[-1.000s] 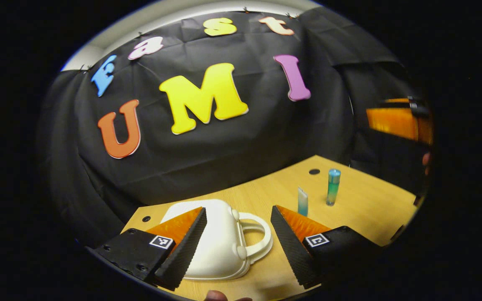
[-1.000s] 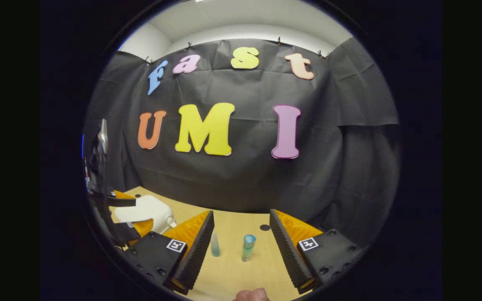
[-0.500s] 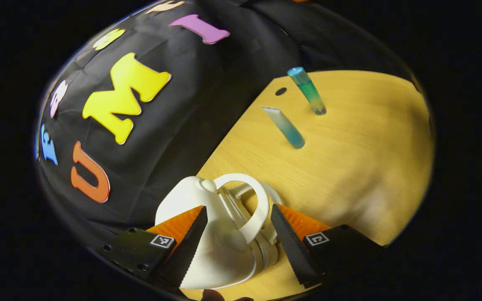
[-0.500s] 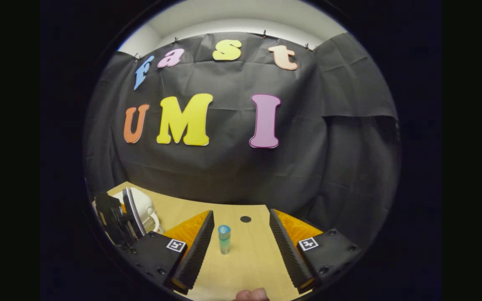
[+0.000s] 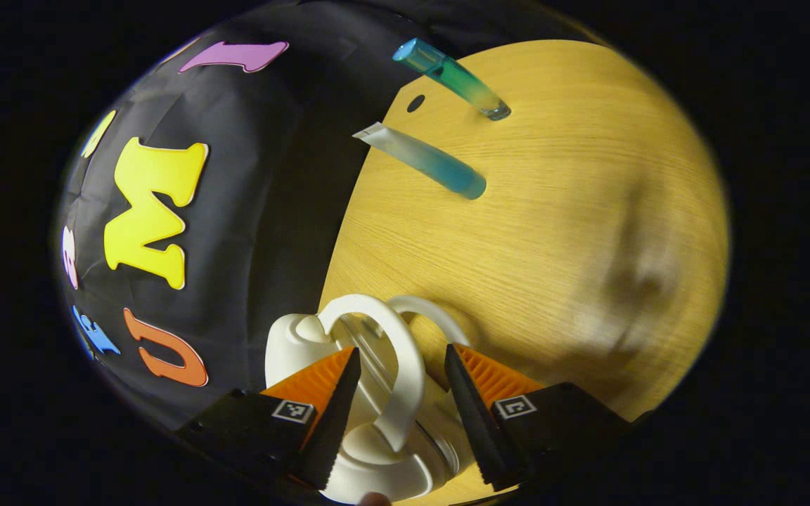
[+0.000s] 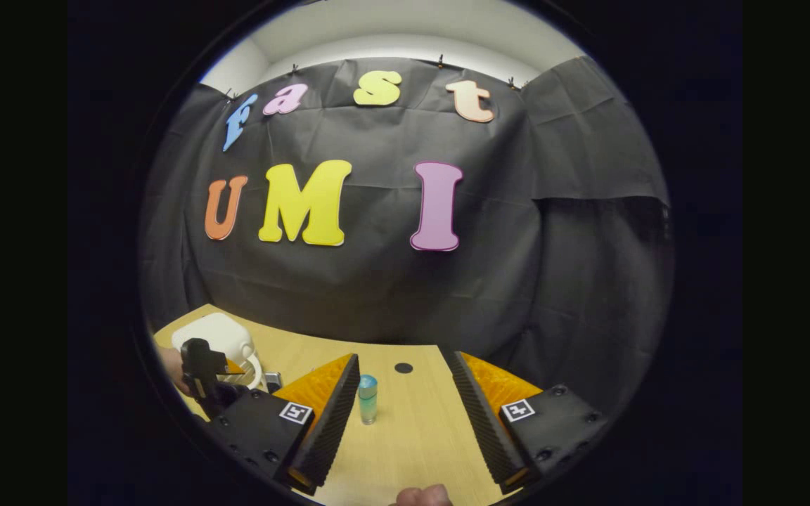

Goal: First open the suitcase, pack the skin care products into it, and then close the suitcase.

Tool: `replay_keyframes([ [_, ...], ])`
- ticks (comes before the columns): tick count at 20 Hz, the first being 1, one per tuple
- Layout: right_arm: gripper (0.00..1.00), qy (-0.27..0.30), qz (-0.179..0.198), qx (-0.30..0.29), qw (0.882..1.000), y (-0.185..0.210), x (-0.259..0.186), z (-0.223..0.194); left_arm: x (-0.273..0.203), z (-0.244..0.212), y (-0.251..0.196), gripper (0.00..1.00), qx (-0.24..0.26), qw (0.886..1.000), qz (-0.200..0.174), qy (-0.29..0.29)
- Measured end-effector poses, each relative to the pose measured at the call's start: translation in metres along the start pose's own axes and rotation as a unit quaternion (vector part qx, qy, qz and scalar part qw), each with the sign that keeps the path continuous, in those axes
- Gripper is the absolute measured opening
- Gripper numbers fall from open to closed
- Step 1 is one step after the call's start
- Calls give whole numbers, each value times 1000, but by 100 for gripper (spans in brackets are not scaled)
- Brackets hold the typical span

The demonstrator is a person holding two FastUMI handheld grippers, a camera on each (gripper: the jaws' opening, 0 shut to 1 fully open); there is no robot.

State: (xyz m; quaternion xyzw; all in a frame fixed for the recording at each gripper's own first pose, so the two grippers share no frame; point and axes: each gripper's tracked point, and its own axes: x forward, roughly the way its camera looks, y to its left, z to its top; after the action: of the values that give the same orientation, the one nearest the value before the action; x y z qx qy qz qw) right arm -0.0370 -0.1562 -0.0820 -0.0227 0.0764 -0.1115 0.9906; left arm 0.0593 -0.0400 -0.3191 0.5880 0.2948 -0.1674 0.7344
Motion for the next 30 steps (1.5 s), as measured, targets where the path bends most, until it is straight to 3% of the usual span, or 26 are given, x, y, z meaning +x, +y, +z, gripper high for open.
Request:
replay_keyframes([
  [5, 79, -6, -5, 1, 1000, -2, -4, 6, -2, -3, 7, 28, -12, 1000, 5, 8],
  [8, 79, -19, 3, -14, 1000, 7, -7, 17, -14, 6, 20, 18, -43, 999, 15, -12],
  [11, 79, -36, 18, -21, 999, 22, -10, 32, -38, 2, 40, 7, -115, 993, 13, -28],
  [14, 79, -43, 27, -16, 999, 36, -9, 46, -63, -1, 91, 4, -172, 982, 49, -65],
  [18, 79, -50, 43, -8, 998, 61, -3, 67, -87, -30, 163, 3, -261, 953, 80, -130],
  [22, 79, -54, 57, -3, 997, 92, 1, 83, -99, -96, 230, 3, -358, 909, 107, -184],
  [26, 77, -44, 77, -10, 996, 132, 5, 87, -100, -189, 284, 3, -441, 862, 144, -203],
  [30, 79, -37, 92, -30, 995, 164, 6, 88, -75, -288, 295, 3, -509, 821, 168, -195],
])
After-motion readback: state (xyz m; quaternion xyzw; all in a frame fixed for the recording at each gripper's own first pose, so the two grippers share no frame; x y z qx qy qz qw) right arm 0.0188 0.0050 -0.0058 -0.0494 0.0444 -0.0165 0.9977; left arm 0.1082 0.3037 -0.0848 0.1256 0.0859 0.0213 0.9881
